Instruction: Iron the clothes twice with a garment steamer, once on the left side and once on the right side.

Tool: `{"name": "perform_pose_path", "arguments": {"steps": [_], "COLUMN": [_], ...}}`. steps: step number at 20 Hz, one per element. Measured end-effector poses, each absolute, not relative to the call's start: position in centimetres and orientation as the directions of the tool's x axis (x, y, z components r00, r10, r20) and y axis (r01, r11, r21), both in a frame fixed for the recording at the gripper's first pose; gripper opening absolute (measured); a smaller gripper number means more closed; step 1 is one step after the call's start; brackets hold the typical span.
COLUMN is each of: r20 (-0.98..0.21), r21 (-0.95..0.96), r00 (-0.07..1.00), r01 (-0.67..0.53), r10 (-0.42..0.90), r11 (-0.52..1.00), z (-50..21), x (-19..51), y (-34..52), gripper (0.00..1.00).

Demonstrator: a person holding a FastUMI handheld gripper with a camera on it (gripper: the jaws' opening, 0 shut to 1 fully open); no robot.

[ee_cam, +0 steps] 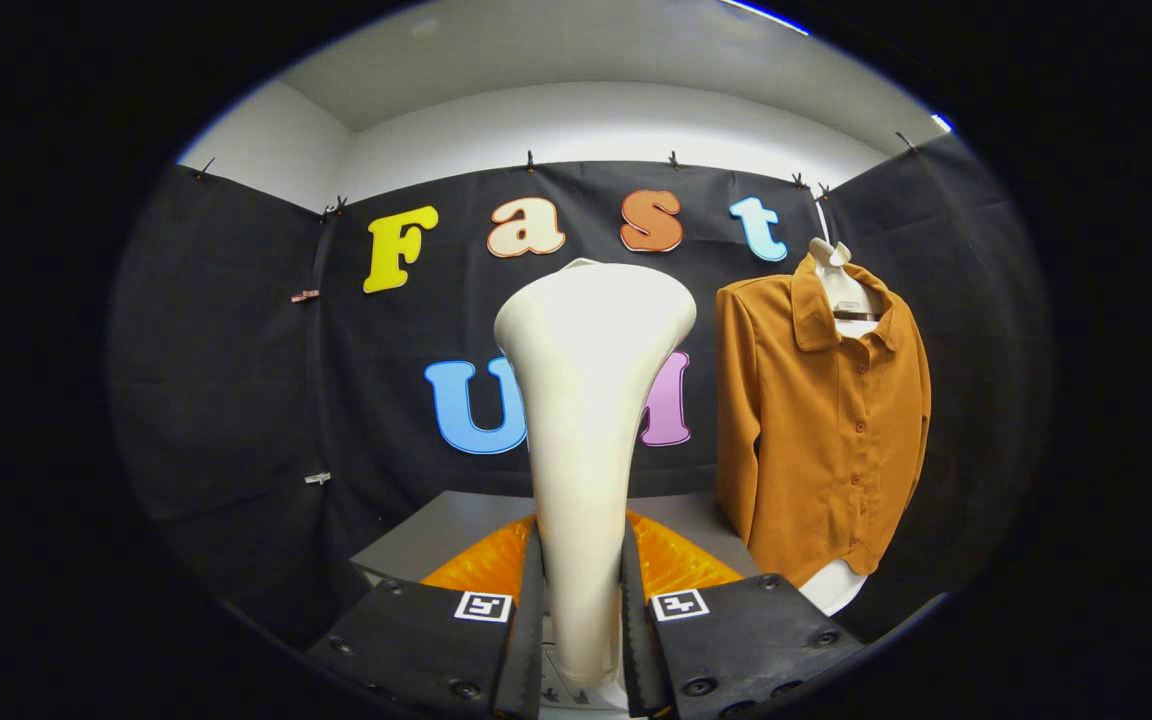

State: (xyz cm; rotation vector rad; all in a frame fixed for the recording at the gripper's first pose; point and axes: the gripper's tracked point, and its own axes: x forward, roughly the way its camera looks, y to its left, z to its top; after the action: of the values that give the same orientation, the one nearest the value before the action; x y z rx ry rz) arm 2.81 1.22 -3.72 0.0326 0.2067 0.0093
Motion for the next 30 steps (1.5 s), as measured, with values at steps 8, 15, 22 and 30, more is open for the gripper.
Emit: {"name": "perform_pose_path", "arguments": {"steps": [8,15,22,30], "r20": [-0.184,-0.165,-0.155,-0.158], "r21": [0.031,0.016,0.010,0.013], "r00": [0.982,0.986,0.987,0.986], "r01": [-0.033,-0.033,-0.036,-0.053], "r10": [0.038,0.036,0.037,0.054], "r11": [0.999,0.999,0.999,0.999], "z": [-2.5,-1.6,-1.1,-1.2], "x": [2.3,1.4,0.6,0.7], "y": [2.4,2.0,1.7,2.2], "gripper": [0.36,0.36,0.36,0.36]}}
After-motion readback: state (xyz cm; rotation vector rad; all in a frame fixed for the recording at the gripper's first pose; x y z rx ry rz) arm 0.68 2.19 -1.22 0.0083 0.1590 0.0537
